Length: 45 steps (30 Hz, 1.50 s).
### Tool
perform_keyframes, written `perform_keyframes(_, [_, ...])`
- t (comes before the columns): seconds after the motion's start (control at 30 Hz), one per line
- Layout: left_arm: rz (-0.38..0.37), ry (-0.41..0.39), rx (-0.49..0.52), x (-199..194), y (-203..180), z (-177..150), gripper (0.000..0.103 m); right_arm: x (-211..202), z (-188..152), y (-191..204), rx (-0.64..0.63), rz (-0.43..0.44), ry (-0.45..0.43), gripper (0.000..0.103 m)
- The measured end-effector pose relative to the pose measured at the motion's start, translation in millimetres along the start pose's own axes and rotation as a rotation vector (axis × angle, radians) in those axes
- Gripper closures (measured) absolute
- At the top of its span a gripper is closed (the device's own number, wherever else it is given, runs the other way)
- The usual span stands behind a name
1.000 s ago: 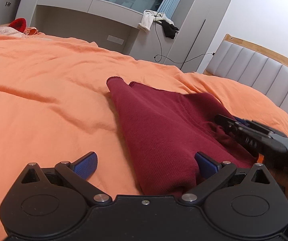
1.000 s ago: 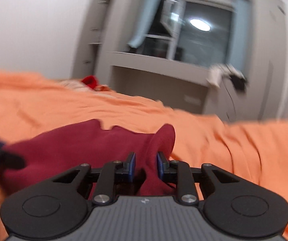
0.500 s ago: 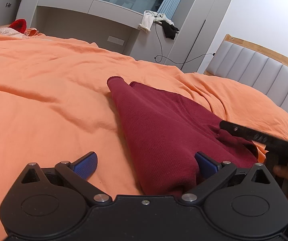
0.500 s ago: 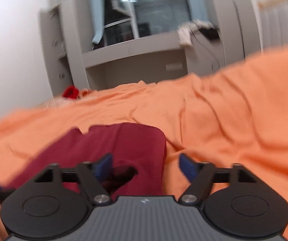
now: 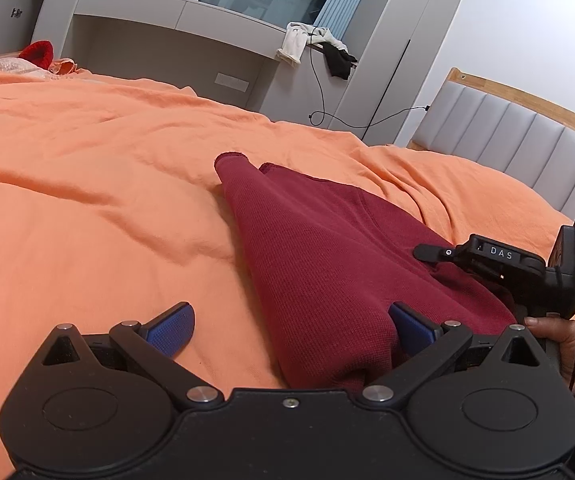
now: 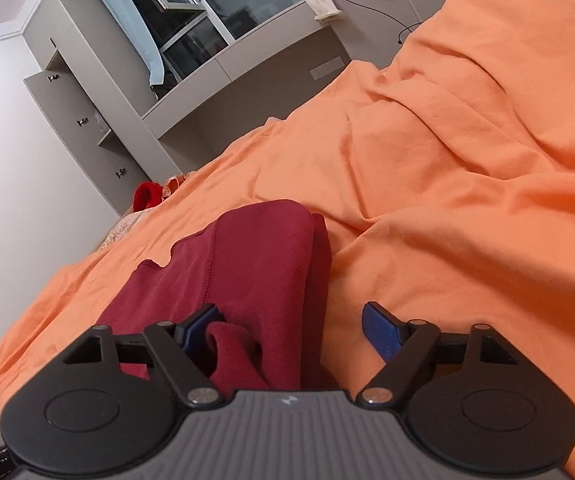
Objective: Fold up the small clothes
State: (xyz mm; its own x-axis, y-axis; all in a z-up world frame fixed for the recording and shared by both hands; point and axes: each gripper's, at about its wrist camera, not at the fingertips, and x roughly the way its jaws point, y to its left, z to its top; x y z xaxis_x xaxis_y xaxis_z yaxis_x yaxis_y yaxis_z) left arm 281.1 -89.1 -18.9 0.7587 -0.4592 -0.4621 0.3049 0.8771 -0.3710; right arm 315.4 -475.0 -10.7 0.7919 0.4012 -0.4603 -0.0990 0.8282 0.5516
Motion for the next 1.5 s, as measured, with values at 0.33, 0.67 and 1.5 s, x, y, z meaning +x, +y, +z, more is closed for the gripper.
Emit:
perform_keyframes(0.33, [0.0,0.0,0.0,0.0,-0.2,-0.2,0.0,2.3,1.7,-2.5,0.038,0.04,0.007,0.013])
perform_keyframes(0.67, [-0.002,-0.003,-0.001,-1.2,-0.1,0.1,0.0,22.2,16.8,-26.9,0.232,0.13,0.029,0.028])
perform_keyframes(1.5, [-0.002,-0.005,0.002,-1.5,0.1,-0.4,0.0,23.1,-49.5,105.8,-0.774,-0.293,-0.107,0.074])
